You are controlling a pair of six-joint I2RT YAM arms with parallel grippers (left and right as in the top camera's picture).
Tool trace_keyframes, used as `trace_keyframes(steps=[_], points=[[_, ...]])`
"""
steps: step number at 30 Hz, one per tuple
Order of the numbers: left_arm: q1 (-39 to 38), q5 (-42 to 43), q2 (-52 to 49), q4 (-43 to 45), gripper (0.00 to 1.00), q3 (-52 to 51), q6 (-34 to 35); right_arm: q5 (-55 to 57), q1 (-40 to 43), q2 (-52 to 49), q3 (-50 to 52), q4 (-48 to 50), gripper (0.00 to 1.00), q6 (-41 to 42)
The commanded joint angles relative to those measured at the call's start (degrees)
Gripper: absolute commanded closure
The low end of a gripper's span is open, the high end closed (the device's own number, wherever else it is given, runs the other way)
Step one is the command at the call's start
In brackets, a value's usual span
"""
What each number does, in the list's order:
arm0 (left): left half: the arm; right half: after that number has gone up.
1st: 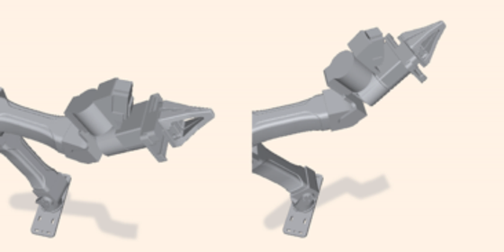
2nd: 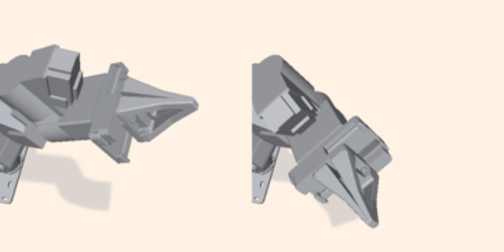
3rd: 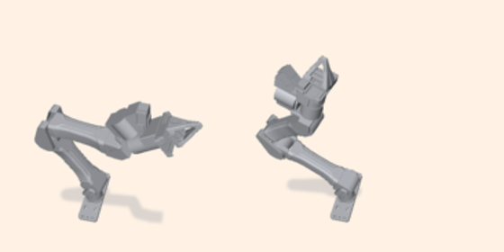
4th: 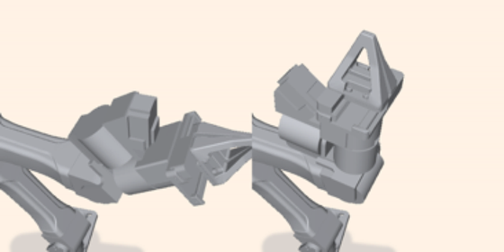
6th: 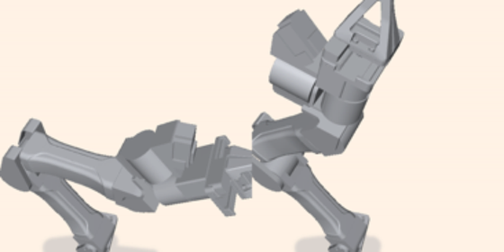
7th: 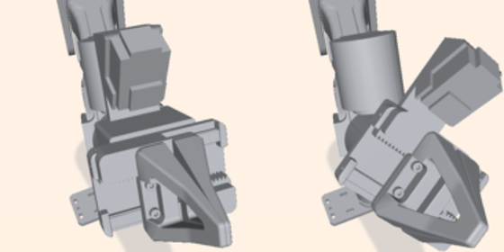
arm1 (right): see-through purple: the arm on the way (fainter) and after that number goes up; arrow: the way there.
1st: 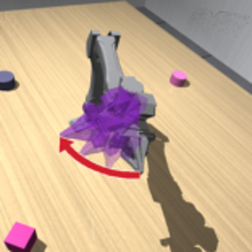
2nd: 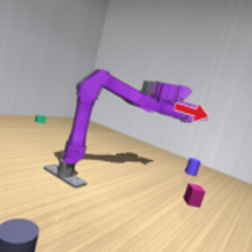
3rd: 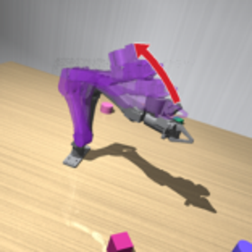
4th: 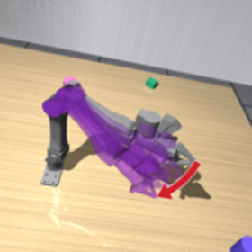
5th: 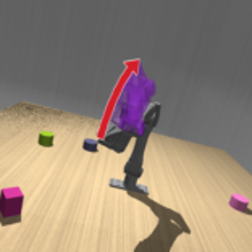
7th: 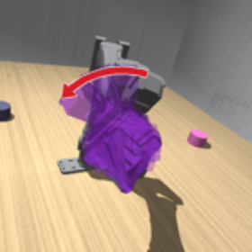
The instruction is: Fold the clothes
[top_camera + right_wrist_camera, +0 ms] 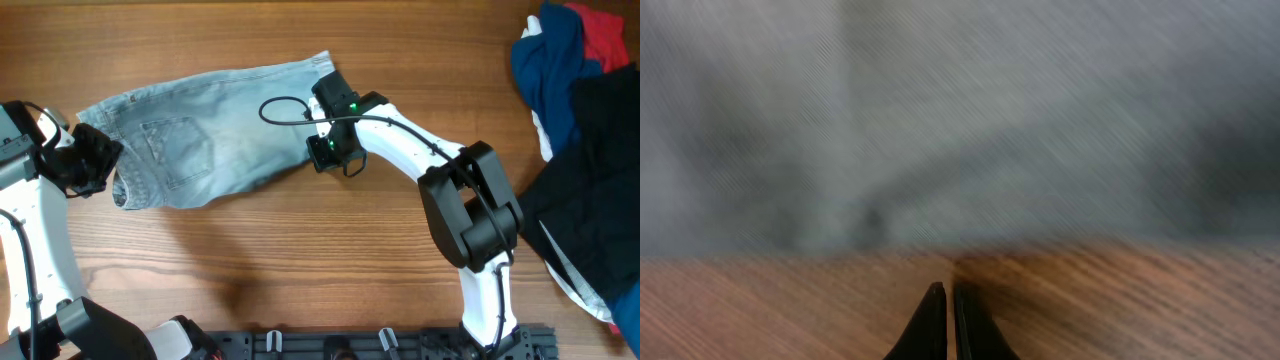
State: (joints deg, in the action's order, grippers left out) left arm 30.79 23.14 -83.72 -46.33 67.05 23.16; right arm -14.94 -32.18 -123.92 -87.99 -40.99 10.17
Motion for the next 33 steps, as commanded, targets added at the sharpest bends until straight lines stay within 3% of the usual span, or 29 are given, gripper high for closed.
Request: trace_keyframes(steps=[1,10,21,25,33], points=[[0.6,-0.8,0.4,1.0,0.96,1.9,-0.3,4.1,-2.0,6.1,0.4,2.6,0.96,1.5],[-1.1,-2.2,0.3,1.3,0.96,1.9,-1.0,1.6,-2.1,11.2,0.4,18.9,0.94,-1.0],[-15.1,-3.2,0.3,1.2,0.96,2.1,-12.2,6.8,-2.0,11.2,0.4,18.6,0.95,-1.4],[-18.3,-8.6,0.3,0.4,0.96,2.1,-10.7,12.2,-1.9,11.0,0.4,18.8,0.96,-3.5],[-18.3,-9.0,0.3,-0.2,0.96,2.1,-10.3,14.2,3.4,7.6,0.4,20.8,0.96,-2.6]])
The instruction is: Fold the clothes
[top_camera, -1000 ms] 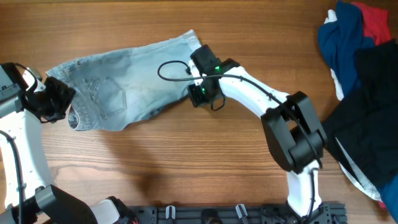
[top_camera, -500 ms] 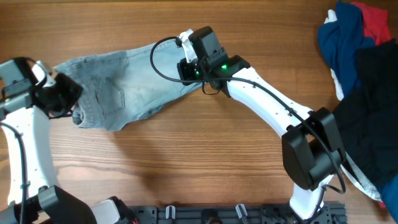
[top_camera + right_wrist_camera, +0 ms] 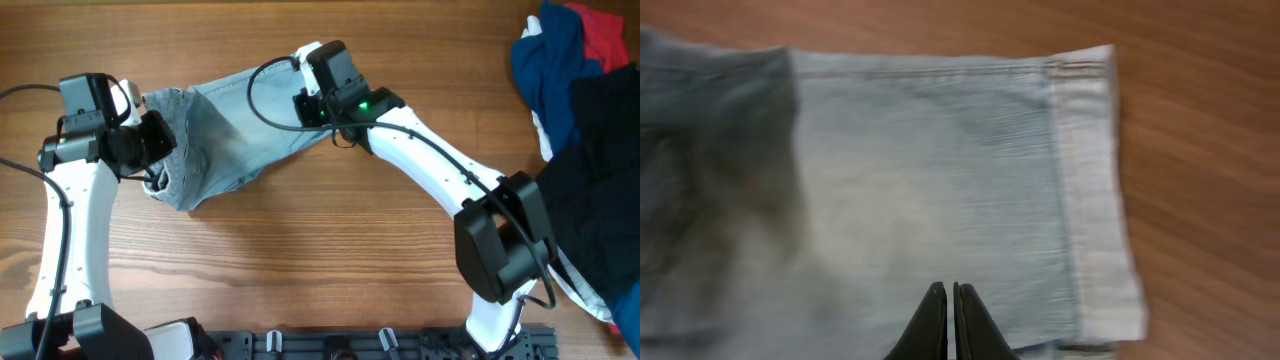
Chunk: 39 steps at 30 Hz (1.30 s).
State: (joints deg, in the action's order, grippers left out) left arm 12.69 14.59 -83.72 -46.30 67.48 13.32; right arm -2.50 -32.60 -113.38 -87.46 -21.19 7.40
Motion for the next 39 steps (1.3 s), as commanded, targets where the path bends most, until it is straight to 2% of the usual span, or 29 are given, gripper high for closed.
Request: trace_keyframes(steps=[1,7,21,31,39], points=[[-0.2,-0.5,0.3,-0.2,0.96,1.7,-0.5,0.8,4.5,-3.5,-0.1,1.6,0.96,0.0],[-0.2,-0.5,0.3,-0.2,0.96,1.7,-0.3,-6.5,8.6,-6.2,-0.1,7.0,0.96,-1.6],[-0.2,-0.6,0.3,-0.3,0.96,1.7,0.8,-6.6,8.7,-14.5,-0.1,8.1,0.95,-5.2],[-0.2,-1.0,0.3,-0.7,0.96,1.6,0.8,-6.6,8.3,-16.6,-0.1,2.9,0.95,-9.3],[-0.2,-1.4,0.3,-1.5,0.96,1.6,0.8,-6.6,8.0,-18.5,0.1,-6.7,0.96,-11.9]])
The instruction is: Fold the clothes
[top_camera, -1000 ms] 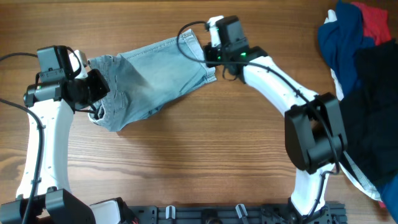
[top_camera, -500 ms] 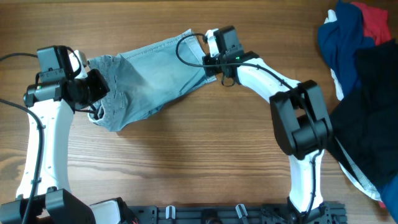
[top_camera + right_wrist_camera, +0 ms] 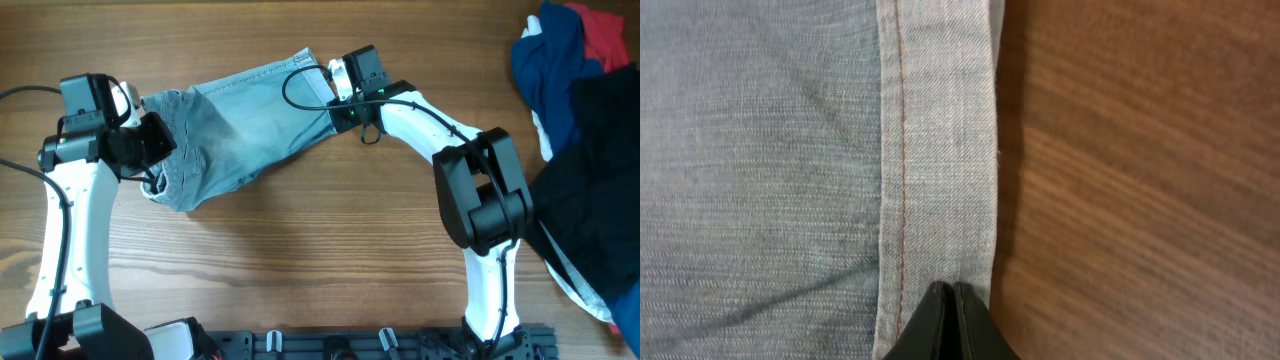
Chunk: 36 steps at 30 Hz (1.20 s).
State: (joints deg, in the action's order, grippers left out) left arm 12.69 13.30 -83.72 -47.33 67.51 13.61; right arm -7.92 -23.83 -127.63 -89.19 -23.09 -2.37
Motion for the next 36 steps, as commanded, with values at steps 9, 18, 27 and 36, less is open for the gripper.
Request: trace_keyframes(steps=[9,18,27,36], points=[[-0.2,-1.4,0.3,-0.9,0.96,1.6,0.5,-1.2,-0.7,-3.8,1.9,-15.2,0.96,-0.1],[-0.2,-4.4,0.3,-0.9,0.96,1.6,0.5,-1.2,-0.7,-0.2,1.9,-25.7,0.96,0.6],[-0.2,-4.4,0.3,-0.5,0.96,1.6,0.5,-1.2,-0.7,4.4,1.9,-36.9,0.96,1.1],[-0.2,-3.9,0.3,1.6,0.96,1.6,5.5,2.1,-0.7,11.6,1.8,-29.7,0.96,7.7]])
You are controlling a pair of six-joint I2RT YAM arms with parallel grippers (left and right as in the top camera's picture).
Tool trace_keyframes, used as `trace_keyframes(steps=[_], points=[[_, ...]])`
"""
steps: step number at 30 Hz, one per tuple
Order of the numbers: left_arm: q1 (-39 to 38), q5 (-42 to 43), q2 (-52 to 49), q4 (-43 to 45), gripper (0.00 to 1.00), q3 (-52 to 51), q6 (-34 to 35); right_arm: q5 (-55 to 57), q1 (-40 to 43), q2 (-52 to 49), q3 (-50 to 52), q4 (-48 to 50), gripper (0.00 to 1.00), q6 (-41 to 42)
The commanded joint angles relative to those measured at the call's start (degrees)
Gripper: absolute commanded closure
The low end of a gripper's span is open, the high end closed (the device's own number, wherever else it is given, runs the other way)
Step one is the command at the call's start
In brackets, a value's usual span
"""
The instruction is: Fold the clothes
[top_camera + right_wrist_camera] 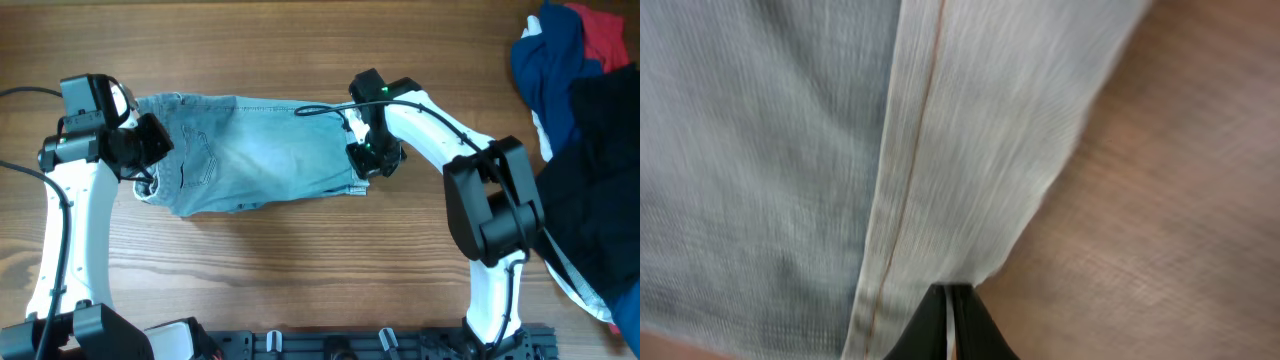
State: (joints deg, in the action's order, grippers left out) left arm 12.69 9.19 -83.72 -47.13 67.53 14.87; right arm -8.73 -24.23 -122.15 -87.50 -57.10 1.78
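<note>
Light blue jeans (250, 150) lie stretched left to right across the wooden table (300, 280), back pocket up. My left gripper (150, 152) sits on the waist end, where the cloth bunches under it, and looks shut on it. My right gripper (365, 165) is at the other end. In the right wrist view the right gripper (951, 292) is shut on the edge of the pale hem (980, 150), whose orange stitch line runs up the frame, with bare wood to the right.
A heap of other clothes sits at the right edge: a blue and red garment (560, 60) at the back and a large black one (600, 180) in front of it. A black rail (380, 345) runs along the table's front edge.
My right gripper was shut above the hem at the jeans' far right corner. It is now nearer the front, shut on the hem, and the jeans lie level and stretched. The left arm has not moved.
At first the jeans lay slanted, my left gripper at the waist on the far left and my right shut over bare wood by their front edge. Then the left had the waist further right, the cloth bunched. The right stood over the leg, then at the hem, now gripping it.
</note>
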Motion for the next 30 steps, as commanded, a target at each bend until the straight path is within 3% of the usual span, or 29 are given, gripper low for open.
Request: trace_keyframes(steps=[1,9,17,20,24,30], points=[[-0.2,0.9,0.3,1.6,0.96,1.6,5.2,2.8,-0.3,8.0,0.2,6.9,0.96,3.5],[0.0,9.1,0.4,4.5,0.96,1.6,10.1,-8.4,-4.9,12.3,0.2,24.8,0.96,2.8],[0.0,16.8,0.4,4.8,0.96,2.7,11.1,-8.7,-13.9,4.5,0.2,33.7,0.96,5.9],[0.0,20.0,0.3,4.7,0.96,3.4,11.3,-9.6,-14.8,0.8,0.2,36.0,0.96,9.9],[0.0,24.0,0.4,4.8,0.96,3.5,13.1,-16.5,-15.2,-3.5,0.2,38.7,0.96,10.6],[0.0,29.3,0.4,5.2,0.96,3.5,17.9,-17.0,-16.4,-6.7,0.2,39.4,0.96,11.9]])
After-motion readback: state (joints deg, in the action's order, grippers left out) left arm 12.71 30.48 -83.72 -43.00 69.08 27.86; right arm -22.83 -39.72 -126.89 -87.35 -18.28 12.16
